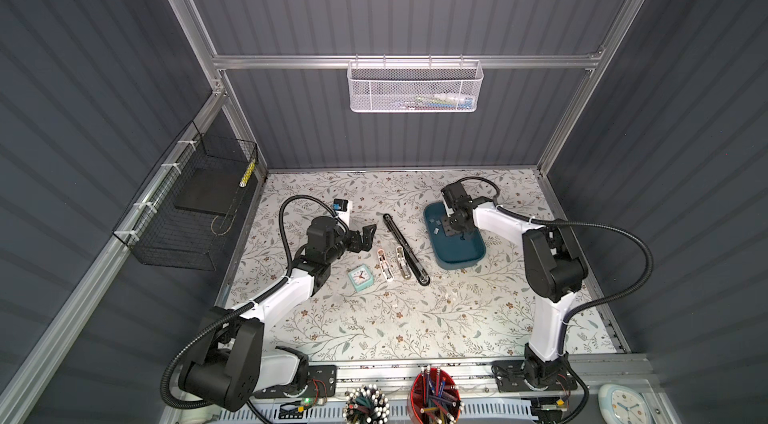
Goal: Load the staples into the stapler
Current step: 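Lower the right gripper onto a white staple strip in the teal tray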
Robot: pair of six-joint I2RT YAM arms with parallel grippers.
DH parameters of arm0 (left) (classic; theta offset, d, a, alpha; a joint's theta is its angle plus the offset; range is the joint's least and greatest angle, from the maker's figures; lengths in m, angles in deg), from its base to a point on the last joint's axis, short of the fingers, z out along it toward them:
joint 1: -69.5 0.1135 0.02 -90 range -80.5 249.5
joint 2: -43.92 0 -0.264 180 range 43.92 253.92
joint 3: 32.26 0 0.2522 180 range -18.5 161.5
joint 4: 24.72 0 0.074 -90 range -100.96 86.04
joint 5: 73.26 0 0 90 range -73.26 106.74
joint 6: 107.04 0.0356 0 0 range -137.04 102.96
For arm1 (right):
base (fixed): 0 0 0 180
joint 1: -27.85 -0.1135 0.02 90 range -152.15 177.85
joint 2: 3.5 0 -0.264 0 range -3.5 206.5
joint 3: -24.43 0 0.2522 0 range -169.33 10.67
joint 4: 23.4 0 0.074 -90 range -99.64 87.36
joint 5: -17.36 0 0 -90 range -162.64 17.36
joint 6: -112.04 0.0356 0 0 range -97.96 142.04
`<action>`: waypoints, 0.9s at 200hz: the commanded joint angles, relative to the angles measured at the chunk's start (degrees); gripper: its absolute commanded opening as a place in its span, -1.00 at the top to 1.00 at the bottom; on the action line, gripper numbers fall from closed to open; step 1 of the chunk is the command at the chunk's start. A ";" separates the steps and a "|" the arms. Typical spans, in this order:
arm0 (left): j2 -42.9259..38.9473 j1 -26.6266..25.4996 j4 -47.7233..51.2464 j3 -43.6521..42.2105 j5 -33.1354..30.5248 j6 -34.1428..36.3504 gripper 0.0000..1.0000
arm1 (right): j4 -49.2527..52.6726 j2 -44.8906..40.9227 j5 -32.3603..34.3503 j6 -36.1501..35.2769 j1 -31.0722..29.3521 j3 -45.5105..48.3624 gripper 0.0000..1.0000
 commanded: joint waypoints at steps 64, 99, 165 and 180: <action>-2.06 0.23 -3.49 -0.39 13.39 0.38 -0.99 | -6.99 -9.75 -19.19 10.60 4.17 8.90 0.62; 2.84 -8.63 2.05 5.72 12.30 7.30 -0.99 | -7.85 -13.66 -22.12 15.45 6.12 12.34 0.62; 1.66 -12.03 3.48 4.67 2.25 6.59 -0.99 | -5.57 -12.02 -14.43 17.04 5.31 9.96 0.31; -0.51 -11.80 7.66 4.61 -4.15 6.70 -0.99 | -4.86 -9.12 -13.05 18.11 4.40 6.53 0.29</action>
